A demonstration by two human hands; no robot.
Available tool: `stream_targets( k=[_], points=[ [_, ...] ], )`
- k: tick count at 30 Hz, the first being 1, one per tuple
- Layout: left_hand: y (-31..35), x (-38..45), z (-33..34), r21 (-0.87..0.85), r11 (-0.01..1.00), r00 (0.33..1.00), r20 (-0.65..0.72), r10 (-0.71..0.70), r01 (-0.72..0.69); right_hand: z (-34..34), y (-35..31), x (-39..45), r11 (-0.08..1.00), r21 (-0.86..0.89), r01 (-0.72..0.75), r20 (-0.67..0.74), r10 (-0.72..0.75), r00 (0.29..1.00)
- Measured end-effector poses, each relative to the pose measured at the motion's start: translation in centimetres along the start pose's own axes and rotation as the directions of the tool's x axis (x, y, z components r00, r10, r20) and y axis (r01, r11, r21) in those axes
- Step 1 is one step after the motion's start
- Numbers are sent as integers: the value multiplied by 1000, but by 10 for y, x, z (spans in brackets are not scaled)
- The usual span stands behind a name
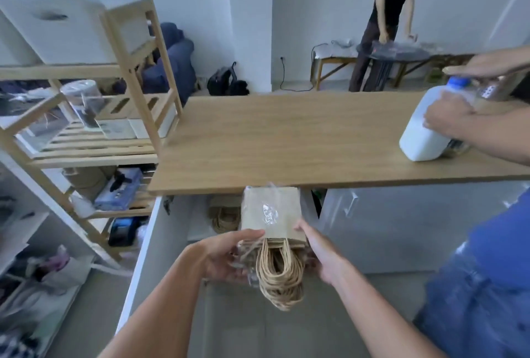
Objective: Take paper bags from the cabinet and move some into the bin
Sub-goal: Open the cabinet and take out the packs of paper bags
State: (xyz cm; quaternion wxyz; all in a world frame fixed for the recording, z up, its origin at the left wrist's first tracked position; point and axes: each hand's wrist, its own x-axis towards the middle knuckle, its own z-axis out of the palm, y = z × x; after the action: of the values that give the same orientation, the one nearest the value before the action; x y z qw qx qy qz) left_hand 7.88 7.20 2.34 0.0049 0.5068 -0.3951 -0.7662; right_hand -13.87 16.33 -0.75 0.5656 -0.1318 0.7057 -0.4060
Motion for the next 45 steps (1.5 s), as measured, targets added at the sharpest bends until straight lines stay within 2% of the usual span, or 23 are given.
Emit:
stream_targets(
  k=[3, 7, 10, 14, 21, 25, 29, 31, 34, 39, 45],
  points=[
    [39, -33, 8, 26, 997, 997, 0, 75, -75, -1, -41, -15, 999, 1, 46, 14, -46, 999],
    [91, -32, 11, 64, 984, 985, -4, 170, -169, -9, -99, -9, 994, 0, 109, -23, -109, 994],
    [124, -10, 17, 87, 973, 975, -46, 218, -214, -17, -133, 12, 991, 17, 133, -36, -133, 991],
    [167, 35, 30, 33, 971, 966, -98, 239, -237, -35, -168, 57, 994, 15, 113, -86, -111, 990],
    [224, 134, 50, 76, 982, 975, -124, 184, -176, -76, -207, 137, 999, -14, 29, -186, -31, 982],
    [250, 172, 60, 62, 980, 972, -136, 194, -187, -90, -230, 171, 996, -17, 85, -220, -86, 972],
    [276, 199, 63, 70, 956, 932, -214, 294, -285, -95, -256, 198, 991, -20, 132, -244, -133, 961],
    [285, 207, 61, 114, 949, 897, -310, 314, -293, -96, -265, 205, 991, -2, 135, -244, -131, 961],
    [291, 207, 54, 229, 933, 834, -425, 352, -277, -104, -263, 221, 984, 61, 170, -205, -154, 966],
    [263, 183, 34, 70, 951, 898, -316, 306, -300, -112, -234, 198, 969, 150, 194, -169, -168, 971],
    [180, 130, -5, 1, 959, 912, -312, 268, -282, -102, -165, 151, 960, 231, 157, -133, -129, 983]
  ],
)
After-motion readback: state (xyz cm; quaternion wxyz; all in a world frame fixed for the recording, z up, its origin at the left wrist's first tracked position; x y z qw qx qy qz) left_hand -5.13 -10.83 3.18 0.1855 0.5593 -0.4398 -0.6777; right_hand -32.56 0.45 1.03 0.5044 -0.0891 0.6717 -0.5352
